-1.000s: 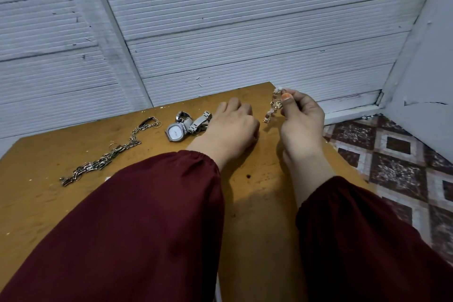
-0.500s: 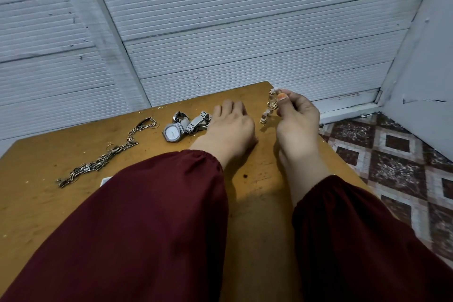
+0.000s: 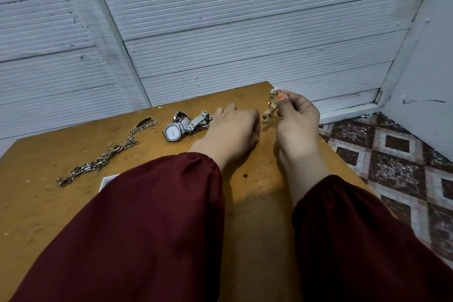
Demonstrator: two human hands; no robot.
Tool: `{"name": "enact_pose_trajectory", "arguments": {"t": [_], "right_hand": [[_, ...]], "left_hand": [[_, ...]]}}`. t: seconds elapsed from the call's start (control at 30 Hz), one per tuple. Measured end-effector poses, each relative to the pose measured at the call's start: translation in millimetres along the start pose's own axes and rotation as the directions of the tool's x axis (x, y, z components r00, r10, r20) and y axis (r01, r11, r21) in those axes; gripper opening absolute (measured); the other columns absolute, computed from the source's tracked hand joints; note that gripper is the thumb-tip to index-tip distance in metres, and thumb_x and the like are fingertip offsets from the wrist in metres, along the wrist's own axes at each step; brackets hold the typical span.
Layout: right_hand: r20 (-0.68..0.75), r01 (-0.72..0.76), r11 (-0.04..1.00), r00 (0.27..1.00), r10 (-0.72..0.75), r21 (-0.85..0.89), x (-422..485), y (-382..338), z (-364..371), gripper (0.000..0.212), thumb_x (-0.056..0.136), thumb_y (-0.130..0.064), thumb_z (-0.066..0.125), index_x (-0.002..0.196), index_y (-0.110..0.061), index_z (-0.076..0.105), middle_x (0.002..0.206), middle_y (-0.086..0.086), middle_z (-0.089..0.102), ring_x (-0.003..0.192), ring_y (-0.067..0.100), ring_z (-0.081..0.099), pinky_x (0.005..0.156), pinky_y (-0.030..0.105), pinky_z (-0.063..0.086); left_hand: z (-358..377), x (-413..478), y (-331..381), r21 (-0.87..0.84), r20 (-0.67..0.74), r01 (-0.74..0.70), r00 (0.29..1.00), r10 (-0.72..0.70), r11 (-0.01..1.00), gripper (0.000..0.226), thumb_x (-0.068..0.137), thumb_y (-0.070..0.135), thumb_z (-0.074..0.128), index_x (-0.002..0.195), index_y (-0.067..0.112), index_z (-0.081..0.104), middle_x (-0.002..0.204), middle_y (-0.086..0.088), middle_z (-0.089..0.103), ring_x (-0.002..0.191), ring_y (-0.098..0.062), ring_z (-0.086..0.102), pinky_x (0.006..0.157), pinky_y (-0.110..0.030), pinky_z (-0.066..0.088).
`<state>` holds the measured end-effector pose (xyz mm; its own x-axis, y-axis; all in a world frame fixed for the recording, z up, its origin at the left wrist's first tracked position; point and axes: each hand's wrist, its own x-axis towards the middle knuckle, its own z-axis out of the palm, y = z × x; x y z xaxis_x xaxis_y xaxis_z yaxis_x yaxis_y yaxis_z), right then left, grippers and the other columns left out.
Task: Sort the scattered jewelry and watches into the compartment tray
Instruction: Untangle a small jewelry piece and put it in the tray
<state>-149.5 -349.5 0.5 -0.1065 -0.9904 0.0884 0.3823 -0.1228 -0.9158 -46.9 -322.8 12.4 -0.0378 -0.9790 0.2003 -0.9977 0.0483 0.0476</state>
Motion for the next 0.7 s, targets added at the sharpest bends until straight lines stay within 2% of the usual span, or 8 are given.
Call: {"name": "enact_pose_trajectory", "arguments": {"t": [0.07, 0.2, 0.33, 0.47, 0.6, 0.7], "right_hand": [[-0.002, 0.003, 1.0, 1.0, -0.003, 0.004, 1, 0, 0, 0.016, 0.094, -0.008, 0.056, 0.082, -0.019, 0.061, 0.073, -0.004, 0.06, 0.049, -0.006, 0.053, 0.052, 0.012, 0.043], [0.004, 0.003, 1.0, 1.0, -0.003, -0.022, -1, 1, 0, 0.015, 0.094, -0.01, 0.056, 0.084, -0.019, 0.062, 0.073, -0.003, 0.06, 0.051, -0.002, 0.054, 0.054, 0.019, 0.045], [0.022, 0.001, 0.997, 1.0, 0.001, -0.071, -9, -1, 2, 0.016, 0.095, -0.012, 0.056, 0.083, -0.021, 0.061, 0.069, -0.007, 0.059, 0.047, -0.006, 0.052, 0.05, 0.013, 0.044], [0.064, 0.05, 0.987, 0.997, -0.041, -0.152, -21, 0, 3, 0.015, 0.094, -0.016, 0.056, 0.085, -0.024, 0.064, 0.073, -0.009, 0.062, 0.058, 0.001, 0.054, 0.06, 0.024, 0.047], [0.166, 0.124, 0.981, 0.981, -0.098, -0.151, -45, -2, 10, 0.015, 0.094, -0.01, 0.056, 0.087, -0.022, 0.063, 0.076, -0.008, 0.062, 0.058, -0.008, 0.054, 0.057, 0.009, 0.043], [0.206, 0.159, 0.983, 0.969, -0.137, -0.094, -65, -10, 16, 0.021, 0.094, -0.009, 0.055, 0.083, -0.025, 0.062, 0.079, -0.009, 0.064, 0.063, -0.007, 0.056, 0.059, 0.011, 0.044]], "left_hand": [[1, -1, 0, -0.022, -0.019, -0.027, 0.999, 0.027, 0.999, 0.009, 0.089, 0.023, 0.055, 0.084, 0.027, 0.049, 0.087, 0.004, 0.058, 0.094, -0.023, 0.049, 0.073, -0.033, 0.029], [0, -5, -6, -0.263, 0.012, 0.026, 1.0, -0.024, 0.964, 0.015, 0.081, 0.012, 0.065, 0.077, 0.022, 0.056, 0.083, 0.006, 0.064, 0.082, -0.018, 0.058, 0.069, -0.032, 0.046], [-10, -18, -15, -0.379, -0.067, 0.063, 0.993, -0.095, 0.923, 0.012, 0.08, 0.008, 0.07, 0.078, 0.017, 0.062, 0.077, 0.007, 0.061, 0.075, -0.012, 0.056, 0.064, -0.022, 0.039], [-24, -36, -25, -0.468, -0.134, 0.104, 0.973, -0.186, 0.878, 0.012, 0.079, 0.01, 0.073, 0.077, 0.017, 0.063, 0.072, 0.009, 0.06, 0.068, -0.006, 0.054, 0.059, -0.014, 0.039], [-40, -66, -29, -0.552, -0.161, 0.125, 0.954, -0.253, 0.824, 0.014, 0.079, 0.013, 0.074, 0.075, 0.02, 0.063, 0.069, 0.008, 0.06, 0.061, -0.002, 0.051, 0.062, -0.022, 0.04], [-51, -92, -31, -0.59, -0.187, 0.156, 0.928, -0.322, 0.792, 0.011, 0.078, 0.016, 0.075, 0.075, 0.019, 0.065, 0.068, 0.008, 0.06, 0.056, 0.002, 0.048, 0.058, -0.02, 0.039]]}}
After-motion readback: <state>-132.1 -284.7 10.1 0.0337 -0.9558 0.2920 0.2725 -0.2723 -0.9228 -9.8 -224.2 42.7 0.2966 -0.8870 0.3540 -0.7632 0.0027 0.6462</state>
